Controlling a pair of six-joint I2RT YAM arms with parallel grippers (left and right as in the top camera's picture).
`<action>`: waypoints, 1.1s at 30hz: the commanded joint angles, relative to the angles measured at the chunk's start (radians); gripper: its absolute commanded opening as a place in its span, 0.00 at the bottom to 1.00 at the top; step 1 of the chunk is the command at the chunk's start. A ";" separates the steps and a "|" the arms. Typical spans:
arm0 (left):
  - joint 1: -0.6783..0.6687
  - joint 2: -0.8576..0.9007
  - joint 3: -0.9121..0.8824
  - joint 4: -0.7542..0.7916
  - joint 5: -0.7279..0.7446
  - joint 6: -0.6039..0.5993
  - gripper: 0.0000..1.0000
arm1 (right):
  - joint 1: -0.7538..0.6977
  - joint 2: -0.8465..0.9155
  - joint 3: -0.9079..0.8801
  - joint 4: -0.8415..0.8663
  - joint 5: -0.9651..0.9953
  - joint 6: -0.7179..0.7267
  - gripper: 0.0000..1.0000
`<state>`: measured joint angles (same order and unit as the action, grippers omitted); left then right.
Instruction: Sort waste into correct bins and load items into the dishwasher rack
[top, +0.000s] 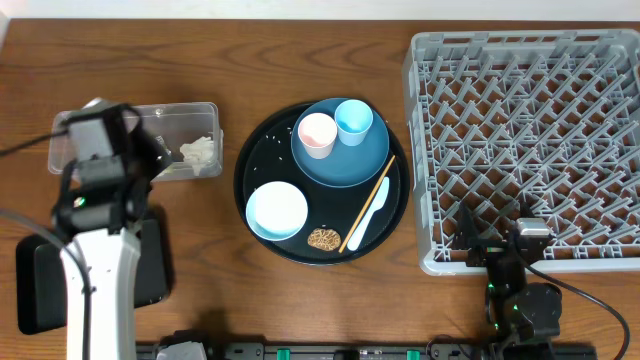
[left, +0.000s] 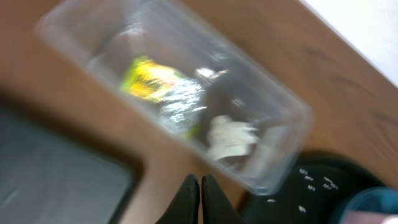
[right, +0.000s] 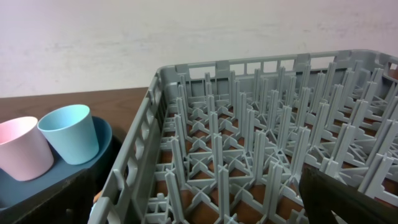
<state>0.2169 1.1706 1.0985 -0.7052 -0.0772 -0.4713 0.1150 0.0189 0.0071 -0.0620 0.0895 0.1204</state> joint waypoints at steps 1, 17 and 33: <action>0.094 0.018 0.010 -0.073 -0.073 -0.124 0.06 | -0.009 -0.001 -0.002 -0.002 0.004 -0.013 0.99; 0.470 0.264 -0.044 -0.154 0.003 -0.212 0.06 | -0.009 -0.001 -0.002 -0.002 0.004 -0.013 0.99; 0.665 0.269 -0.081 -0.202 -0.007 -0.245 0.06 | -0.009 -0.001 -0.002 -0.002 0.004 -0.013 0.99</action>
<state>0.8455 1.4418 1.0245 -0.8940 -0.0528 -0.6865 0.1146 0.0189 0.0071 -0.0620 0.0895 0.1204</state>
